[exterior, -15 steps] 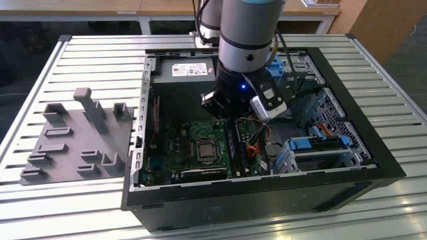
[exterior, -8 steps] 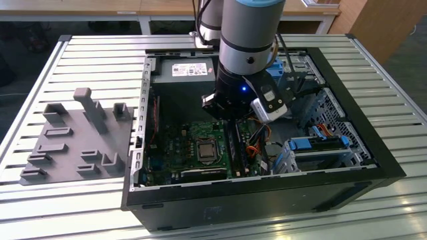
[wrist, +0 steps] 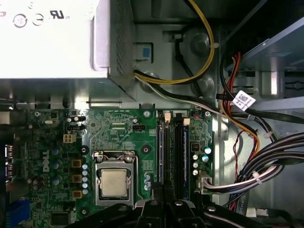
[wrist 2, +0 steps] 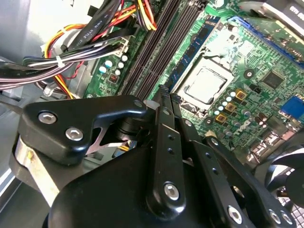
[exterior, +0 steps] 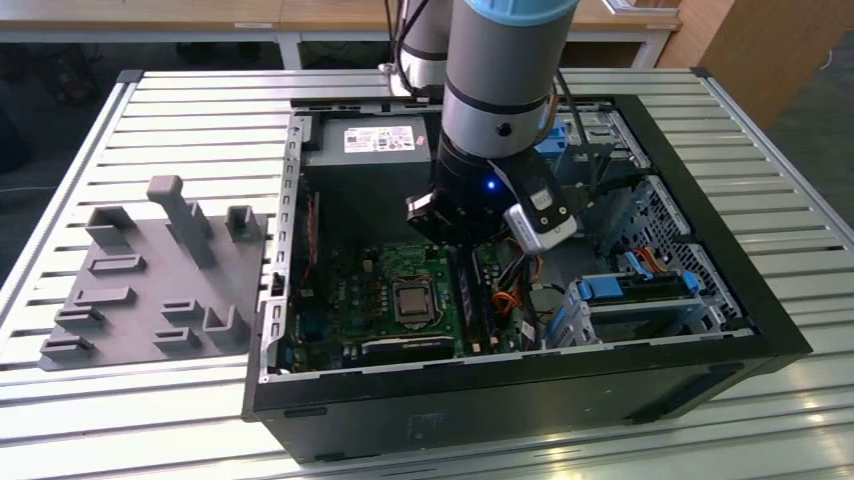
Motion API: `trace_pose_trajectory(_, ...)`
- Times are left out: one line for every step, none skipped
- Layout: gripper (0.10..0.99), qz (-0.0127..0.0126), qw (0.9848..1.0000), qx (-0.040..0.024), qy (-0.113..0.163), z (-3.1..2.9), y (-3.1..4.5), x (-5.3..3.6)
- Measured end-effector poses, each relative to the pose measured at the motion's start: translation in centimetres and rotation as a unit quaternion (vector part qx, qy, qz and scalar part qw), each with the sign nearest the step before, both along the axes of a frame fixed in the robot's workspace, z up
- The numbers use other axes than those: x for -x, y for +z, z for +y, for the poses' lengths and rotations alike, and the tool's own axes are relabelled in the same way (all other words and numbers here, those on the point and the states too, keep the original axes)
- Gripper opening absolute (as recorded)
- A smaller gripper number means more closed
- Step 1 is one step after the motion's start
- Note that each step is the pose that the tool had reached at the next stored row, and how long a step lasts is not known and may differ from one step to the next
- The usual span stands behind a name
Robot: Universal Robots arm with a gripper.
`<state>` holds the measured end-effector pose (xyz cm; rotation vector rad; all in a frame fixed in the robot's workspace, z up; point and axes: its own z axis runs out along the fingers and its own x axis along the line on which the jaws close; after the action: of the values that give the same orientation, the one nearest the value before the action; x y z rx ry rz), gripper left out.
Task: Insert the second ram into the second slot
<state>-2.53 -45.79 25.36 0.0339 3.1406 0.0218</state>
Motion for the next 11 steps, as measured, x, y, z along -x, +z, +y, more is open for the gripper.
trace_pose_trajectory(0.122, 0.0003, 1.0000, 0.0000, 0.000, -0.01, -0.13, 0.00)
trace_pose_trajectory(0.122, 0.0005, 1.0000, 0.0000, 0.000, -0.03, -0.26, 0.00)
trace_pose_trajectory(0.122, 0.0007, 1.0000, 0.0000, 0.000, -0.08, -0.36, -0.01)
trace_pose_trajectory(0.122, 0.0009, 1.0000, 0.0001, 0.000, -0.15, -0.45, -0.01)
trace_pose_trajectory(0.122, 0.0009, 1.0000, 0.0000, 0.000, -0.20, -0.53, -0.01)
trace_pose_trajectory(0.122, 0.0009, 1.0000, 0.0000, 0.000, -0.21, -0.56, -0.01)
trace_pose_trajectory(0.122, 0.0009, 1.0000, 0.0000, 0.000, -0.21, -0.56, 0.00)
trace_pose_trajectory(0.122, 0.0009, 1.0000, 0.0000, 0.000, -0.21, -0.56, -0.01)
trace_pose_trajectory(0.122, 0.0009, 1.0000, 0.0001, 0.000, -0.21, -0.56, -0.01)
trace_pose_trajectory(0.122, 0.0009, 1.0000, 0.0001, 0.000, -0.21, -0.56, -0.01)
trace_pose_trajectory(0.122, 0.0012, 1.0000, -0.0001, 0.000, -0.21, -0.59, -0.10)
